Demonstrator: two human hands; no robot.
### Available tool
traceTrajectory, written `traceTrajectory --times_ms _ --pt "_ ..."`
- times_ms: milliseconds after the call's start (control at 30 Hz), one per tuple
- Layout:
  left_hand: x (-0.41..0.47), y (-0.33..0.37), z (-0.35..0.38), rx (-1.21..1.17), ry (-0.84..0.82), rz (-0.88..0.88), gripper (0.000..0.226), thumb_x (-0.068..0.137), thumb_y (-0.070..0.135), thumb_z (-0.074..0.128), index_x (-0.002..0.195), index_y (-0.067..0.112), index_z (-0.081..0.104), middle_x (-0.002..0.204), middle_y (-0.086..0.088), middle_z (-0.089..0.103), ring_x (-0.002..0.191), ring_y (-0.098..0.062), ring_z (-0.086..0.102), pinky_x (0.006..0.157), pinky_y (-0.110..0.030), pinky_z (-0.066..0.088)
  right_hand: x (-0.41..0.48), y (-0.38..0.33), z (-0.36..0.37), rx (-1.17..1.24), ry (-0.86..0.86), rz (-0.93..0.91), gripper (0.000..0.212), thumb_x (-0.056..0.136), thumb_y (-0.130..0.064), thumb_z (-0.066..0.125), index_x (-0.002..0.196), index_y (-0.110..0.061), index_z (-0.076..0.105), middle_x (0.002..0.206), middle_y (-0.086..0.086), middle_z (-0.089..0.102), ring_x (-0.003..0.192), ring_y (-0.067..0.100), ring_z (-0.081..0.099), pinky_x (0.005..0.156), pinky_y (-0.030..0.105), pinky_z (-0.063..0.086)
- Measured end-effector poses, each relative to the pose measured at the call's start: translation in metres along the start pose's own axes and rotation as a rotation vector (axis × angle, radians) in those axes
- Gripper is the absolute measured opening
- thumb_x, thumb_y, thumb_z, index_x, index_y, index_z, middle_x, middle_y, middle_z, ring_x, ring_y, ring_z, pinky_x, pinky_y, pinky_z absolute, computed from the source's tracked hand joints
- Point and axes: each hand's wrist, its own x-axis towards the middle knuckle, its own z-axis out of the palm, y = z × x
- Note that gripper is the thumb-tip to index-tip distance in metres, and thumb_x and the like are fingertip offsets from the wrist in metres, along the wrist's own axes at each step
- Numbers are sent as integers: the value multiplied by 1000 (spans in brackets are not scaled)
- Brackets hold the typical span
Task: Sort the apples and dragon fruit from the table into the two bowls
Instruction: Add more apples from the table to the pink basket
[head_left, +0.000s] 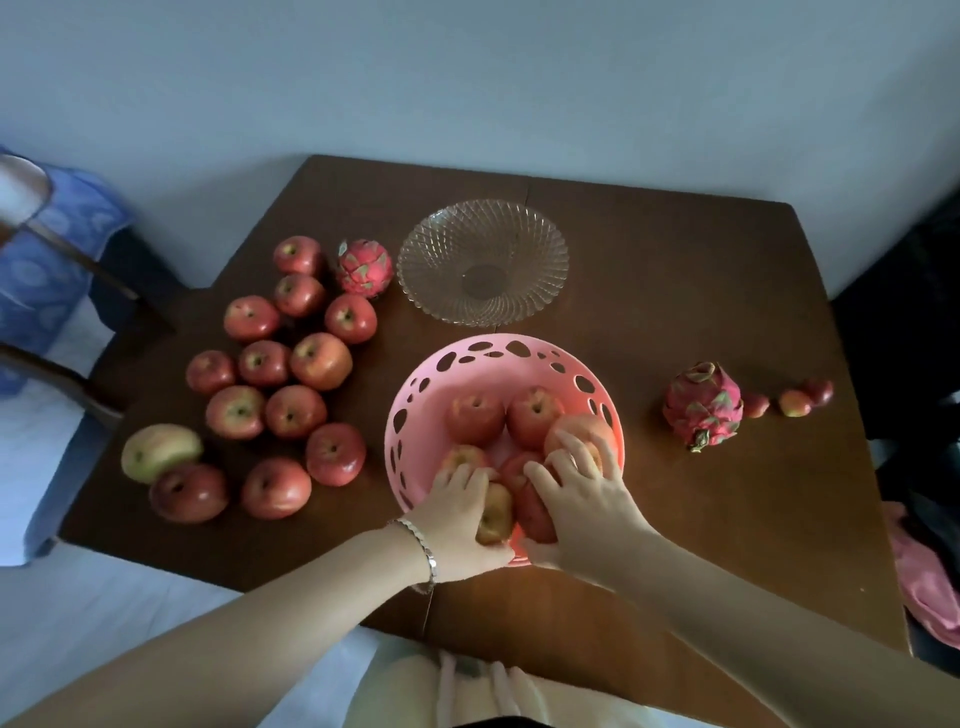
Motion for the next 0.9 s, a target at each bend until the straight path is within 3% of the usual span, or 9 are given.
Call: traceTrajectory --times_ms 67,133,200,267,333,400,500,700,900 --pt "-1 -5 -10 -207 41 1 58 80 38 59 133 24 37 135 4 42 128 -15 39 106 -32 38 5 -5 -13 73 -63 -26 71 70 -70 37 116 -19 56 123 6 56 129 30 41 110 60 21" --pt "-4 -17 -25 -361 240 -11 43 86 30 57 128 25 45 128 10 50 119 -7 49 100 -24 41 16 -13 -33 236 -14 -16 60 82 -63 34 126 -24 48 134 0 44 133 23 29 115 50 15" --pt "-9 -36 -39 -389 465 -73 32 89 22 54 122 21 53 118 12 53 112 -4 53 93 -16 39 30 -26 -53 393 91 -50 45 89 -47 45 128 -25 49 133 -4 46 130 18 34 115 38 19" --pt "-13 -67 -52 -289 556 -178 31 89 20 54 120 18 54 118 6 54 111 -13 56 92 -22 42 43 -47 -68 565 220 -119 38 89 -32 53 124 -18 56 127 -1 53 121 18 46 106 30 33" --pt "-16 -105 -63 -110 445 -341 36 89 25 53 125 20 49 127 0 50 112 -22 56 92 -35 47 64 -76 -74 680 341 -172 37 84 -26 54 119 -12 60 124 4 56 112 20 54 93 22 41" --pt "-19 -137 -69 26 296 -458 42 89 31 51 129 19 43 132 -3 46 116 -24 54 92 -38 47 91 -109 -71 700 379 -180 43 84 -21 54 125 -7 54 132 8 48 116 22 52 95 26 41" --pt "-21 -167 -69 125 129 -517 54 88 35 48 136 16 33 135 -6 43 122 -25 47 94 -37 45 137 -159 -46 605 33 36 54 87 -18 54 135 -4 34 143 10 29 129 29 37 102 37 36" --pt "-16 -196 -59 226 -75 -452 51 83 42 51 125 16 37 128 -7 44 118 -27 47 91 -36 43 189 -209 8 415 -278 339 82 80 -29 66 141 -4 18 141 15 32 127 31 39 96 39 41" --pt "-11 -198 -56 324 -180 -315 69 79 38 63 135 17 28 132 -11 39 120 -31 44 95 -38 43 166 -205 -25 364 -112 272 67 74 -22 67 130 -11 31 129 10 37 116 30 44 88 36 45"
